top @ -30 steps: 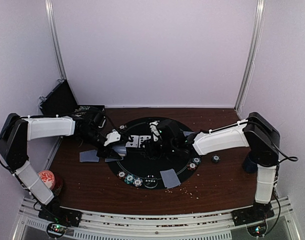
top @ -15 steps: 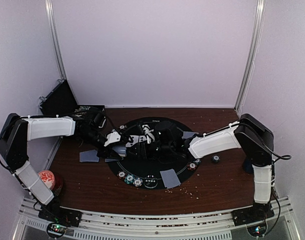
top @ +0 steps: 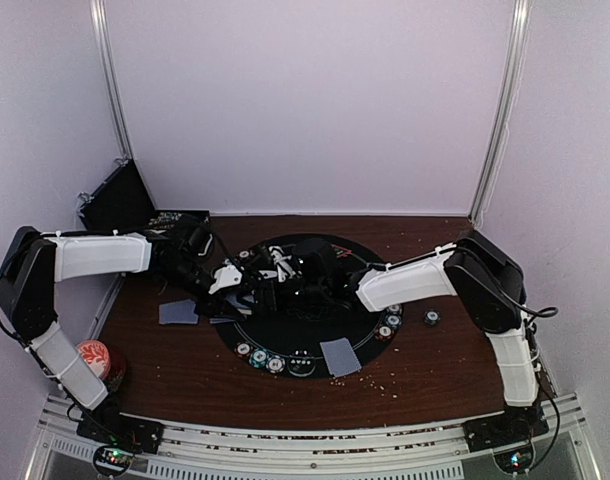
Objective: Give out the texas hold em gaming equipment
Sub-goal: Pick up the poker card from the face-down deck piles.
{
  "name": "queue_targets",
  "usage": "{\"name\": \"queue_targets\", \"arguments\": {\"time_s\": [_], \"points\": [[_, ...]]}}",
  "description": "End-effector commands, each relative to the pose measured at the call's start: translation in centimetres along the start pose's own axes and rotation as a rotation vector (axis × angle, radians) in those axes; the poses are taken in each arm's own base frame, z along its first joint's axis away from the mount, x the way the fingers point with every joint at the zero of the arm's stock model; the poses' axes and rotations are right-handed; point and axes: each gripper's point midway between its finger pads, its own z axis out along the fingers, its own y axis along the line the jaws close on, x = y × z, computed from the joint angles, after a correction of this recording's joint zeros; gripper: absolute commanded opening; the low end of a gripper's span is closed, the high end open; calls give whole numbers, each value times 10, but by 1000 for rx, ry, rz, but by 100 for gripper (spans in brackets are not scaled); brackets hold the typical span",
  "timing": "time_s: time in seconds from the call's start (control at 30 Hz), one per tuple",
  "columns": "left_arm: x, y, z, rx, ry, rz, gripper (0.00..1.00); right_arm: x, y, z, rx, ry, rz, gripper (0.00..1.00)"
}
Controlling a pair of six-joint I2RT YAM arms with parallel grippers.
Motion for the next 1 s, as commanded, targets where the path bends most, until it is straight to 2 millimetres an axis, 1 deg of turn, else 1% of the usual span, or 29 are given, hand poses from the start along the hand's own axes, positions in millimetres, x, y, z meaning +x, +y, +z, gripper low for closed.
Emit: {"name": "queue_targets", "arguments": {"time_s": [0.0, 0.13, 0.23, 0.33, 0.5, 0.57, 0.7, 0.77, 0.87, 0.97], "points": [[-5, -8, 0, 26, -26, 20, 43, 2, -24, 5, 120, 10, -21, 66], [-5, -8, 0, 26, -26, 21, 43, 3, -46, -5, 243, -2, -39, 61], [-5, -7, 1, 27, -26, 20, 43, 3, -56, -15, 286, -9, -38, 57], [-5, -8, 1, 27, -26, 20, 43, -2, -60, -24, 312, -20, -40, 52], [-5, -8, 1, 27, -26, 20, 42, -6, -66, -31, 351, -22, -49, 40], [-4, -8, 1, 30, -25, 17, 43, -6, -61, -30, 326, -16, -49, 34], [-3, -7, 2, 29, -20, 17, 42, -2, -29, -24, 146, 7, -37, 25], [-3, -7, 2, 27, -20, 17, 43, -2, -23, -27, 114, 10, -28, 23], [-3, -7, 2, 27, -20, 18, 43, 0, -23, -33, 126, 13, -26, 23], [-3, -7, 2, 28, -18, 16, 43, -1, -21, -38, 132, 13, -27, 31]]}}
